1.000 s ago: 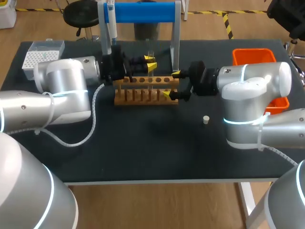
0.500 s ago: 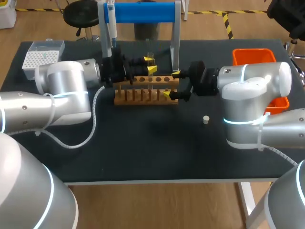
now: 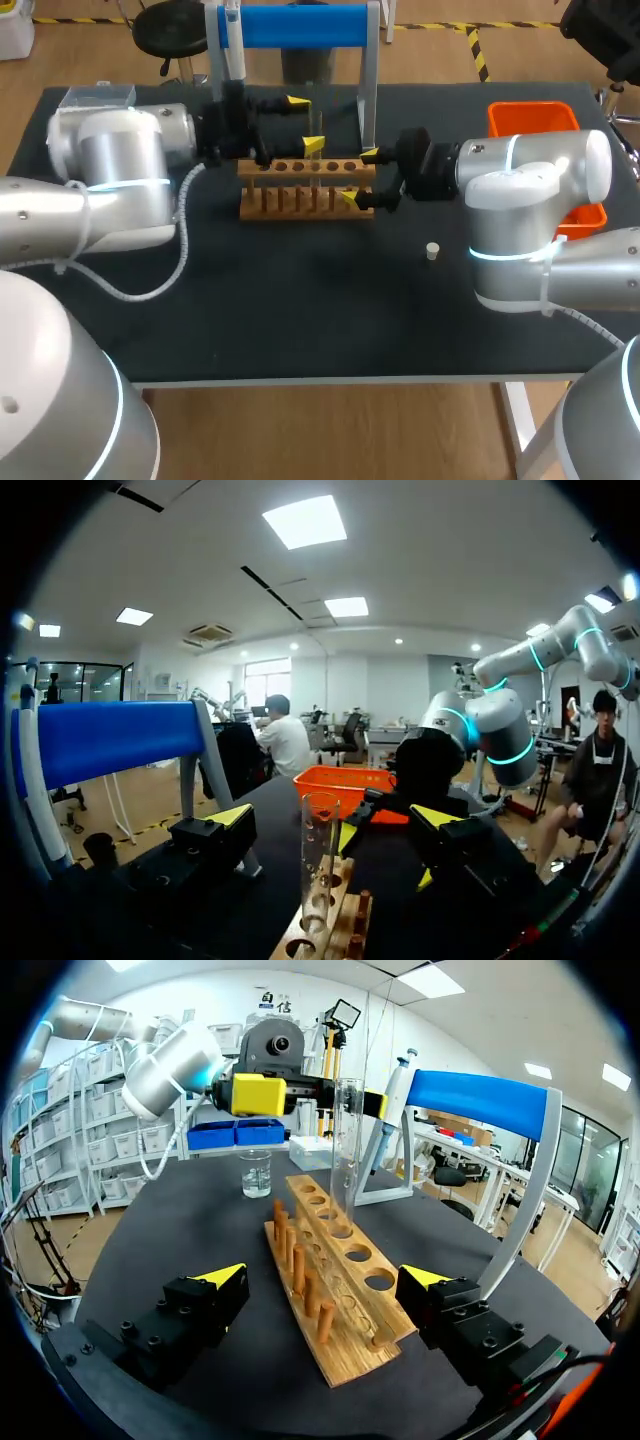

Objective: Invert the test tube, pick up the pipette, mount the tip to pipette, aspirate from beaker and dispense into the tube, eject the tip, return the pipette, and cap with the stopper.

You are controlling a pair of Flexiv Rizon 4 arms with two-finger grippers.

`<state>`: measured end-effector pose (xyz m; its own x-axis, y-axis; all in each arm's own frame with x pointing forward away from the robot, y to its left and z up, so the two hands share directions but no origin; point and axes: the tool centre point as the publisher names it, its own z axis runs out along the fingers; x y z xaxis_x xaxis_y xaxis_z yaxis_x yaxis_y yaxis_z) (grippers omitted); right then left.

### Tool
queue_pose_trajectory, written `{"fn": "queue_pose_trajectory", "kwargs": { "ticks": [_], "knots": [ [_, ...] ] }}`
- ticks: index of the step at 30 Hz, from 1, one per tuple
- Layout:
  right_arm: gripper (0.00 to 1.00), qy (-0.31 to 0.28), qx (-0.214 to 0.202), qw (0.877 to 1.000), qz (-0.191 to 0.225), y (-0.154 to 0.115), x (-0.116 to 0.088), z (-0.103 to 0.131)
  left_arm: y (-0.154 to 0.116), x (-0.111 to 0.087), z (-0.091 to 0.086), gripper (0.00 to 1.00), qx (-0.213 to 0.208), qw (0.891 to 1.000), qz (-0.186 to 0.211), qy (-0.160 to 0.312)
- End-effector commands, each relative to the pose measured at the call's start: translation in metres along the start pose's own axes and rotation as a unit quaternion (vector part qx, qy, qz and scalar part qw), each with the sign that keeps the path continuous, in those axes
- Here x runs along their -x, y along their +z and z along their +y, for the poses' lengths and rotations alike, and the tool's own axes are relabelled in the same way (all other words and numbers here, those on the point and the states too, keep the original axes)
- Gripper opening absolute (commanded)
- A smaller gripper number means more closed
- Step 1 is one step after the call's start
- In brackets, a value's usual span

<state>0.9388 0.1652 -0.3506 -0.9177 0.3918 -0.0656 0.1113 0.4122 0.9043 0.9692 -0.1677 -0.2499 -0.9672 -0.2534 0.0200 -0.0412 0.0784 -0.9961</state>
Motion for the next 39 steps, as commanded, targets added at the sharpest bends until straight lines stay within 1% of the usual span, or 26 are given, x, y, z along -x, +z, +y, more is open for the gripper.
{"fn": "queue_pose_trajectory", "kwargs": {
  "ticks": [1, 5, 7, 30, 32, 35, 36, 39],
  "knots": [
    [1.00, 0.000, 0.001, 1.000, -0.003, 0.000, -0.001, -0.001, -0.069, -0.034, -0.022, 1.00, 0.039, 0.998, -0.055, -0.009],
    [1.00, 0.000, 0.001, 1.000, -0.003, 0.000, -0.001, -0.001, -0.132, -0.057, -0.022, 1.00, 0.057, 0.990, -0.122, -0.028],
    [1.00, 0.000, 0.001, 1.000, -0.003, 0.000, -0.001, -0.001, -0.165, -0.070, -0.022, 1.00, 0.080, 0.980, -0.180, -0.032],
    [1.00, 0.000, 0.001, 1.000, -0.003, 0.000, -0.001, -0.001, -0.165, -0.070, -0.022, 1.00, 0.080, 0.980, -0.180, -0.032],
    [1.00, 0.000, 0.001, 1.000, -0.003, 0.000, -0.001, -0.001, -0.174, -0.063, -0.020, 1.00, 0.084, 0.976, -0.198, -0.031],
    [1.00, 0.000, 0.001, 1.000, -0.003, 0.000, -0.001, -0.001, -0.205, -0.046, -0.012, 1.00, 0.099, 0.969, -0.226, -0.032],
    [1.00, 0.000, 0.001, 1.000, -0.003, 0.000, -0.001, -0.001, -0.215, -0.041, -0.011, 1.00, 0.102, 0.967, -0.230, -0.031],
    [1.00, 0.000, 0.001, 1.000, -0.003, 0.000, -0.001, -0.001, -0.240, -0.026, -0.008, 1.00, 0.114, 0.958, -0.260, -0.034]
  ]
}}
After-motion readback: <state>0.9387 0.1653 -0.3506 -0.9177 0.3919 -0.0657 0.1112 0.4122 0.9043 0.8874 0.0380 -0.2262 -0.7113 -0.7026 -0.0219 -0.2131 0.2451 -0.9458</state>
